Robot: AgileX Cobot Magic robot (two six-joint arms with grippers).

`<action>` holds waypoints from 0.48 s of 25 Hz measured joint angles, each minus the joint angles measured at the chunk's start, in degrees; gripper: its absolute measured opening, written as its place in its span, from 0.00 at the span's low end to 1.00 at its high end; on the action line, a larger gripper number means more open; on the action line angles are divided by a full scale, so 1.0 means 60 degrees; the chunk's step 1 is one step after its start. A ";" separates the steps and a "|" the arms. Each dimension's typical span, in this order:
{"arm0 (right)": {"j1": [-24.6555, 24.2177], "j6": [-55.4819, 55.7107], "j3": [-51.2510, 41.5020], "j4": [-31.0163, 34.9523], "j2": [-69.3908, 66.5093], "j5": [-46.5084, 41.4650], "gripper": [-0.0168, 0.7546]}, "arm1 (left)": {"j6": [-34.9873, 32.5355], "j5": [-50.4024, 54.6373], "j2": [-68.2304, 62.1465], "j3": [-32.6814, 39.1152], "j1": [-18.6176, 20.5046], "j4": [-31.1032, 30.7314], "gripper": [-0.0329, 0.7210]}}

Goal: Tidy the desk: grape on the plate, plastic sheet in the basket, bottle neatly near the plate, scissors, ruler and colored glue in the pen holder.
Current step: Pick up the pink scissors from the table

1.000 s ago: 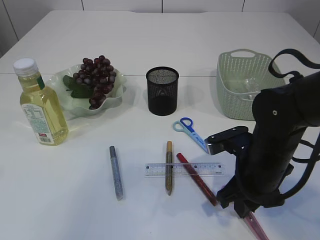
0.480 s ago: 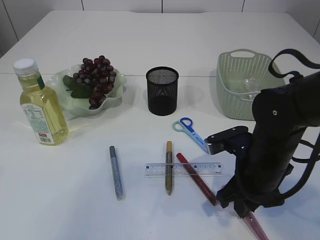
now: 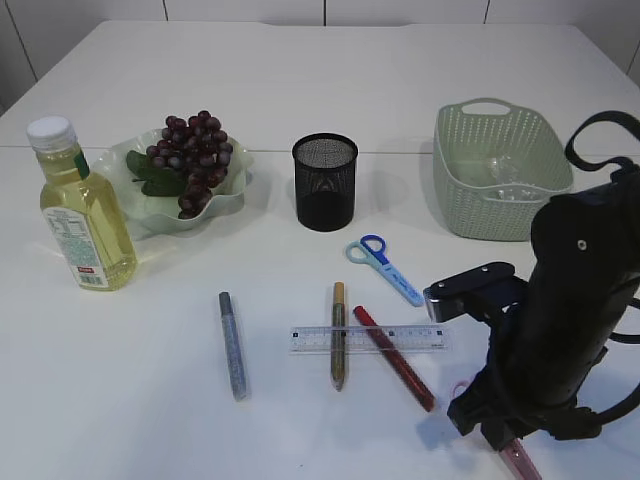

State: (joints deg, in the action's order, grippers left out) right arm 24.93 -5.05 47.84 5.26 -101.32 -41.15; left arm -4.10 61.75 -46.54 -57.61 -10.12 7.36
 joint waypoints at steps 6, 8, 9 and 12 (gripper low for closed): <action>0.0000 0.0000 0.0000 0.0024 0.0374 -0.0365 0.27 | 0.0000 -0.0001 0.0000 0.0000 0.0000 0.0000 0.62; 0.0000 0.0000 0.0000 0.0028 0.0442 -0.0546 0.27 | 0.0000 -0.0001 0.0000 0.0000 0.0000 0.0000 0.62; 0.0000 0.0000 0.0000 0.0045 0.0466 -0.0678 0.27 | 0.0000 -0.0001 0.0000 0.0000 0.0000 0.0000 0.62; 0.0000 0.0000 0.0000 0.0178 0.0523 -0.1038 0.27 | 0.0000 -0.0001 0.0000 0.0000 0.0000 0.0000 0.62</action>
State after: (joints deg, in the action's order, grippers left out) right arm 24.93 -5.05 47.84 6.32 -98.18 -47.38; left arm -4.10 61.75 -46.54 -57.61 -10.12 7.36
